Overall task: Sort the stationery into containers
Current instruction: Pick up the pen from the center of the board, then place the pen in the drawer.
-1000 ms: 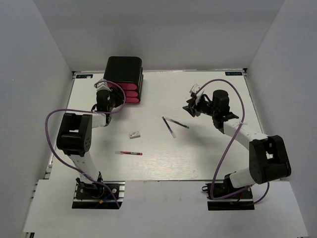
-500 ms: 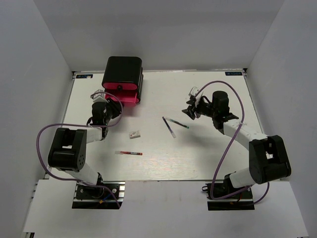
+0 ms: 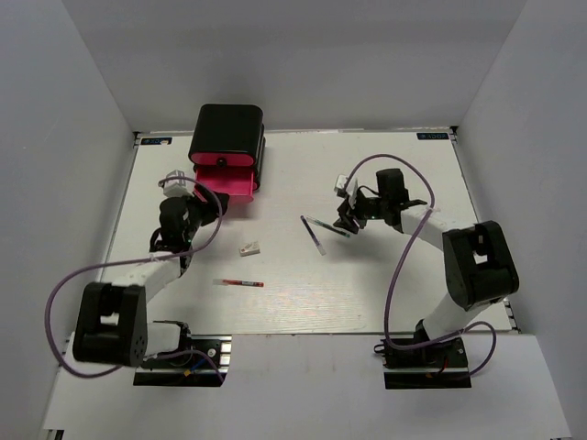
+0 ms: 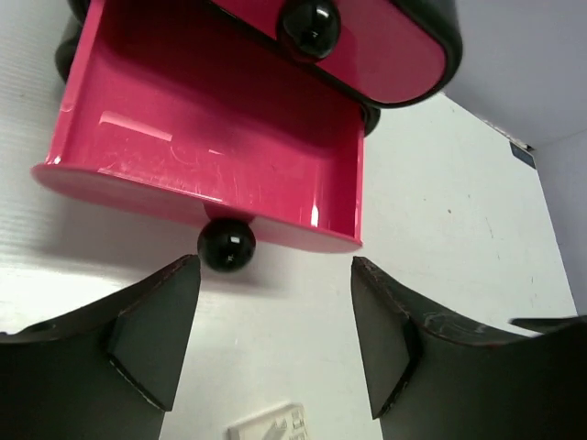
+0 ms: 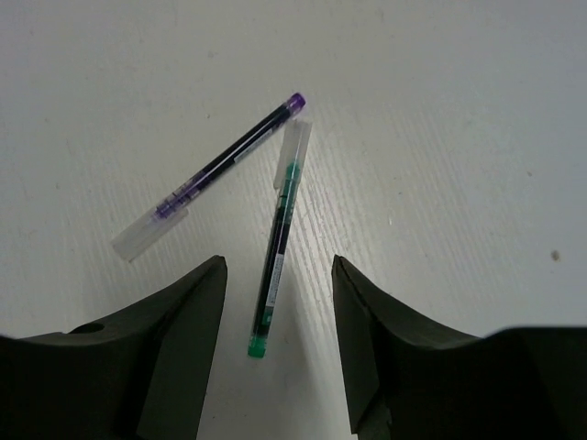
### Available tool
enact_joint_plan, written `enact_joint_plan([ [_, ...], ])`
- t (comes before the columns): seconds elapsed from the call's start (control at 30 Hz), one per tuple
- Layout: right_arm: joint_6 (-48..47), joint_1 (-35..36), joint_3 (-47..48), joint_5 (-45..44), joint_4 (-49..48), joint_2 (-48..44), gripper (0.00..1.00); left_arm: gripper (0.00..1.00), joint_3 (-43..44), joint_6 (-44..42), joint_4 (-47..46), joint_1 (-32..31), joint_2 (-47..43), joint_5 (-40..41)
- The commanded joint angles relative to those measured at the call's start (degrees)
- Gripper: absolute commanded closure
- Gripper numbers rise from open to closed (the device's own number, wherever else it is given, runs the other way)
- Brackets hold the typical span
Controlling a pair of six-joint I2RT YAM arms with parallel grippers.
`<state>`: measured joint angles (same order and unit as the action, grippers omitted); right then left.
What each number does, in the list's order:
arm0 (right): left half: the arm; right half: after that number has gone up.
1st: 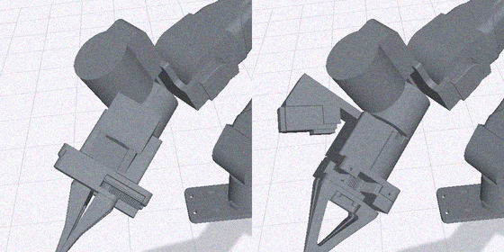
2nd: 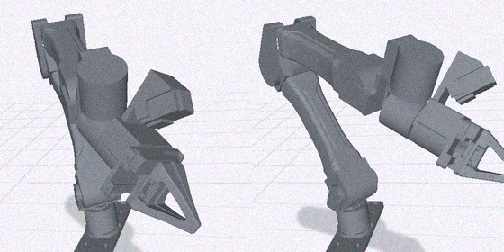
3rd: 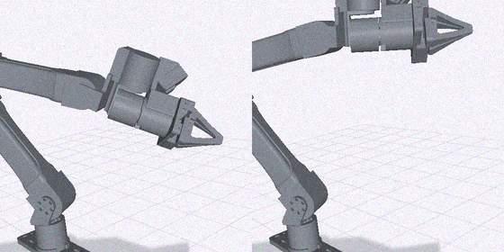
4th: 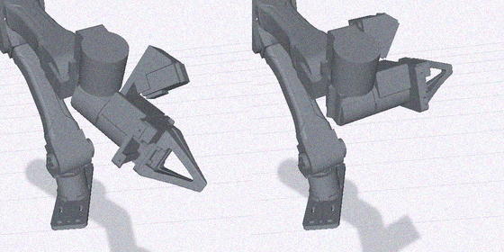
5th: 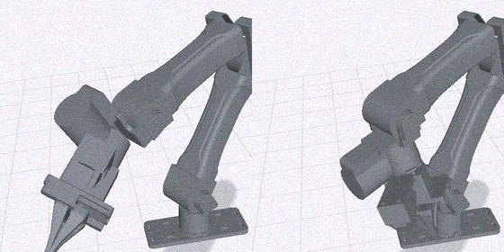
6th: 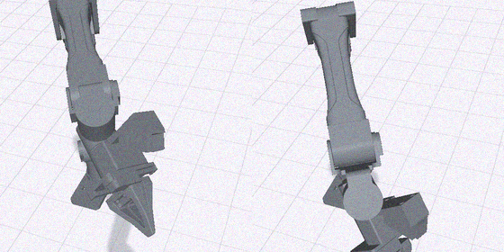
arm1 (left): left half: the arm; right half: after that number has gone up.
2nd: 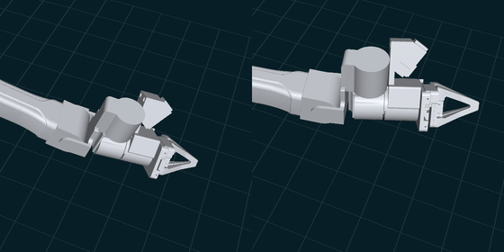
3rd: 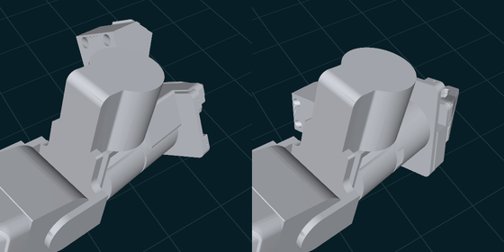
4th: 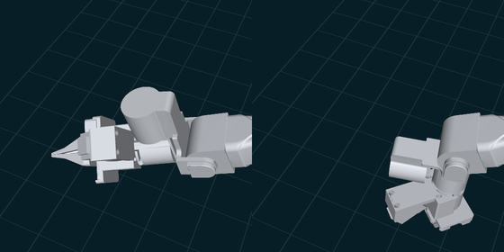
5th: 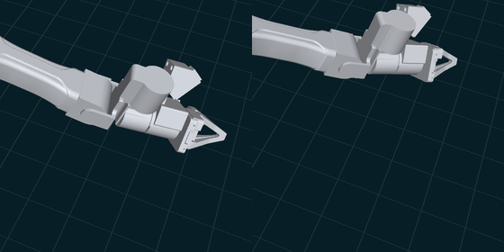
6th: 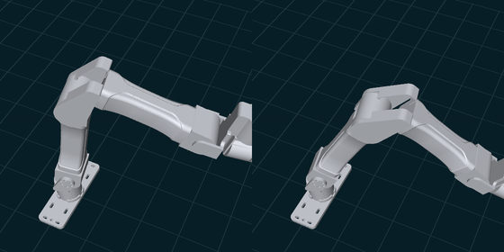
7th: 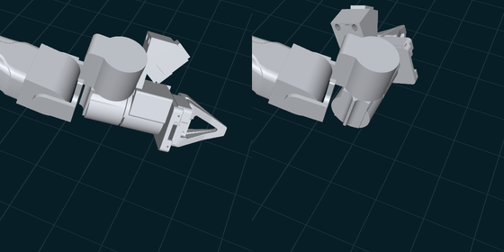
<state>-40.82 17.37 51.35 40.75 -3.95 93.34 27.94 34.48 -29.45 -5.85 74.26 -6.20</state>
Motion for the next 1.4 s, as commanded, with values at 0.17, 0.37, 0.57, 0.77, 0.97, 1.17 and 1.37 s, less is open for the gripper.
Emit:
enact_joint_plan([
  [0.17,-8.14,1.97,9.46,-2.6,14.67,8.34,0.46,0.23,-1.31,-0.83,18.88,-0.22,-17.91,4.43],
  [0.37,-7.78,3.99,11.4,-6.47,15.98,11.07,0.46,0.23,-0.08,10.85,37.34,-0.83,-23.45,4.97],
  [0.57,-8.05,5.75,12.54,-10.25,17.21,13.79,0.57,0.22,-0.08,24.11,48.95,-0.83,-23.63,3.21],
  [0.77,-10.33,5.66,14.04,-9.46,20.2,14.67,0.88,0.18,4.39,28.88,59.13,-1.36,-16.71,-0.48],
  [0.97,-12.35,5.75,16.93,-7.18,23.37,13.63,1.0,0.17,6.77,32.49,66.7,-1.36,-13.61,-2.07],
  [1.17,-9.55,9.43,26.86,-0.78,19.86,10.11,1.0,0.17,5.64,37.06,69.62,-1.89,-10.9,-4.52],
  [1.37,-7.27,16.55,36.0,1.52,10.92,12.56,1.0,0.18,5.1,38.21,69.09,-3.02,-9.66,-5.93],
])
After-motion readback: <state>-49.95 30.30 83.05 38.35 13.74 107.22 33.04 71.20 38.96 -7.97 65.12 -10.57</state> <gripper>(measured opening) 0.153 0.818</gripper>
